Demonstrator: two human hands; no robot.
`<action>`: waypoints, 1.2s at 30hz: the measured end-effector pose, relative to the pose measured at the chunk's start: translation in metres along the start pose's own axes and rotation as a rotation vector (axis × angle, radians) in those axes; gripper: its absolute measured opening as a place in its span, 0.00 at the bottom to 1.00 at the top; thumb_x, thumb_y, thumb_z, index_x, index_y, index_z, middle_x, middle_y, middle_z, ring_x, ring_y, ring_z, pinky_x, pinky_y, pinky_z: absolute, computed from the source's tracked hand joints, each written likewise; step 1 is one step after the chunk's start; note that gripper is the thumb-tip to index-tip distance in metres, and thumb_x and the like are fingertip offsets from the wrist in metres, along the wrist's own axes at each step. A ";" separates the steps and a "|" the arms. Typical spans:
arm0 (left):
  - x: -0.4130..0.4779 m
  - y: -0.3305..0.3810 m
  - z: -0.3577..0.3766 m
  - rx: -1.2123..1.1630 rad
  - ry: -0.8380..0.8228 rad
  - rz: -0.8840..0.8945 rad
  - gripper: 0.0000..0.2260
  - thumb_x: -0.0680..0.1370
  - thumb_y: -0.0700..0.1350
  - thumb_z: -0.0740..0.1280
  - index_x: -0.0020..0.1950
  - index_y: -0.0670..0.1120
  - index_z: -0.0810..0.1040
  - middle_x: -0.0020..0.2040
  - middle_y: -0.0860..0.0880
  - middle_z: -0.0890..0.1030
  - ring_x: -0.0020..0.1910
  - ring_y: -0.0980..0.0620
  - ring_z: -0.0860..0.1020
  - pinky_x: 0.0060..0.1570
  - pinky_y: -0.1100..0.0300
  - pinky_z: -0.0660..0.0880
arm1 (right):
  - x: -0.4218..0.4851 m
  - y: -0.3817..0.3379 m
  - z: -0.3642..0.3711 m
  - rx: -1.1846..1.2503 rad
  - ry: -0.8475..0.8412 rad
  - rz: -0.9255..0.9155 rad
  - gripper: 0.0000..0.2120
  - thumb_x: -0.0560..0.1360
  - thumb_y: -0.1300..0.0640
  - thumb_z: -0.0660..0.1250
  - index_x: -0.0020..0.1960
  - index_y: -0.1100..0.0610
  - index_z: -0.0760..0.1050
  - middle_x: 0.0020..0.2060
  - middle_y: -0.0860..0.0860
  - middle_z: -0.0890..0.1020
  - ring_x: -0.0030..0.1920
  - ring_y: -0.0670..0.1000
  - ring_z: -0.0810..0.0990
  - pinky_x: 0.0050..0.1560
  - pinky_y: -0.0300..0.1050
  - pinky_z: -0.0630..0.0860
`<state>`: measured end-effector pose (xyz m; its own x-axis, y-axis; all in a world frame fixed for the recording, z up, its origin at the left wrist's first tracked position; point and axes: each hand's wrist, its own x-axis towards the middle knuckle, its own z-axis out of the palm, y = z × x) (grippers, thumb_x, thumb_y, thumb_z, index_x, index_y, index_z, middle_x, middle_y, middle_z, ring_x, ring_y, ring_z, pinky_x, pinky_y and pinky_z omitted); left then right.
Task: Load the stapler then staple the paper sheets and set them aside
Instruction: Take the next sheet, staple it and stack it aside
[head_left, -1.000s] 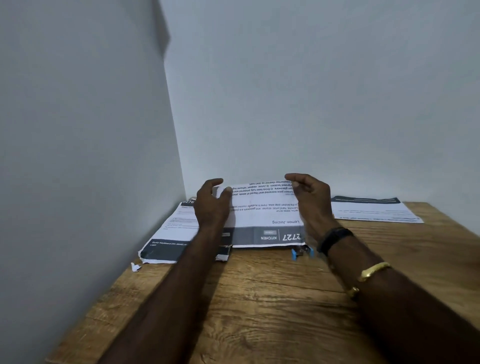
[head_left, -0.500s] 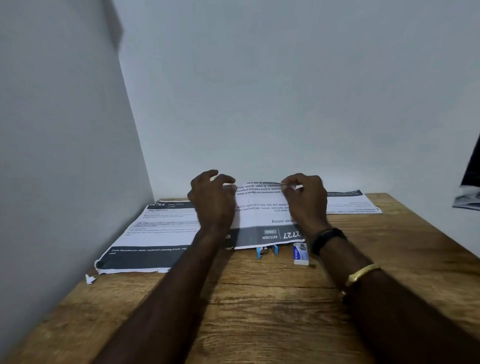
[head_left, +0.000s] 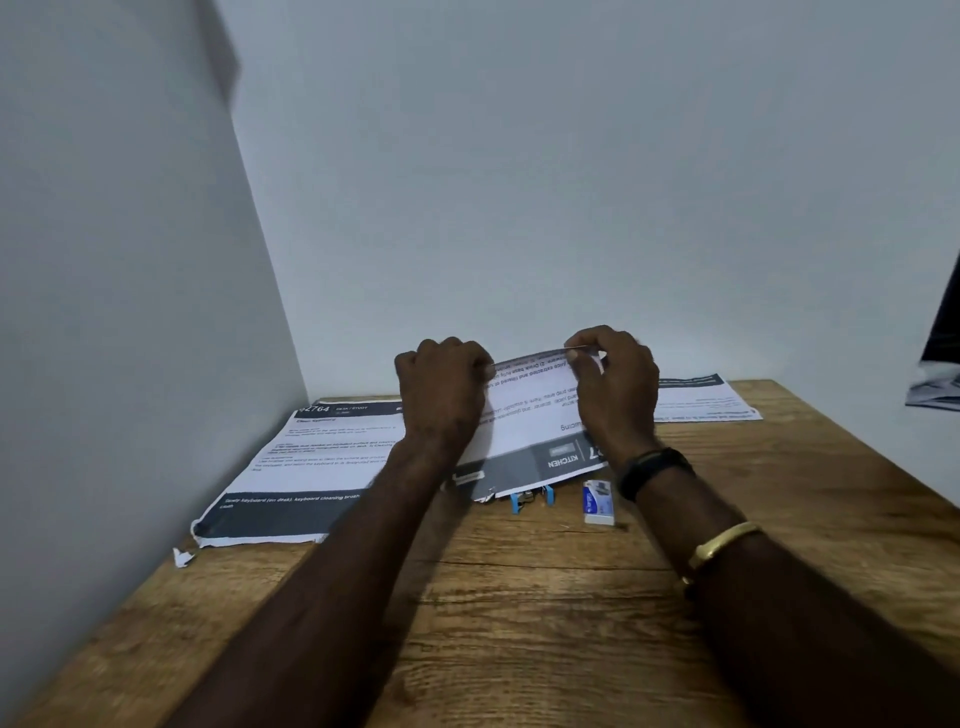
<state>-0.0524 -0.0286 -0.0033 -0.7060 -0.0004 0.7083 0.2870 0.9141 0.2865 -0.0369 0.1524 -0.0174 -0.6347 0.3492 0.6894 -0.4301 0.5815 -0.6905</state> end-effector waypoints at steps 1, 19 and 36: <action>-0.001 -0.006 -0.001 0.000 0.005 -0.012 0.06 0.79 0.49 0.68 0.49 0.53 0.84 0.48 0.52 0.85 0.54 0.45 0.79 0.56 0.51 0.64 | 0.002 0.000 -0.001 -0.008 0.024 0.008 0.05 0.77 0.61 0.70 0.50 0.54 0.83 0.48 0.51 0.84 0.55 0.56 0.77 0.48 0.44 0.68; -0.006 -0.019 -0.002 -1.166 0.042 -0.874 0.18 0.84 0.58 0.59 0.57 0.46 0.78 0.41 0.41 0.86 0.35 0.47 0.85 0.35 0.56 0.82 | 0.008 -0.004 -0.012 0.168 0.163 -0.074 0.04 0.75 0.64 0.71 0.49 0.59 0.83 0.45 0.52 0.85 0.45 0.45 0.81 0.46 0.31 0.75; -0.020 -0.041 0.039 -1.024 -0.124 -0.925 0.25 0.72 0.25 0.63 0.63 0.45 0.83 0.51 0.49 0.78 0.48 0.44 0.82 0.45 0.52 0.82 | -0.017 0.012 -0.005 -0.432 -0.386 0.123 0.14 0.73 0.50 0.68 0.33 0.57 0.80 0.33 0.51 0.82 0.42 0.54 0.79 0.46 0.49 0.78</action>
<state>-0.0747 -0.0504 -0.0544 -0.9352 -0.3516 -0.0429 -0.0079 -0.1002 0.9949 -0.0283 0.1572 -0.0361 -0.8859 0.1876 0.4242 -0.0892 0.8285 -0.5528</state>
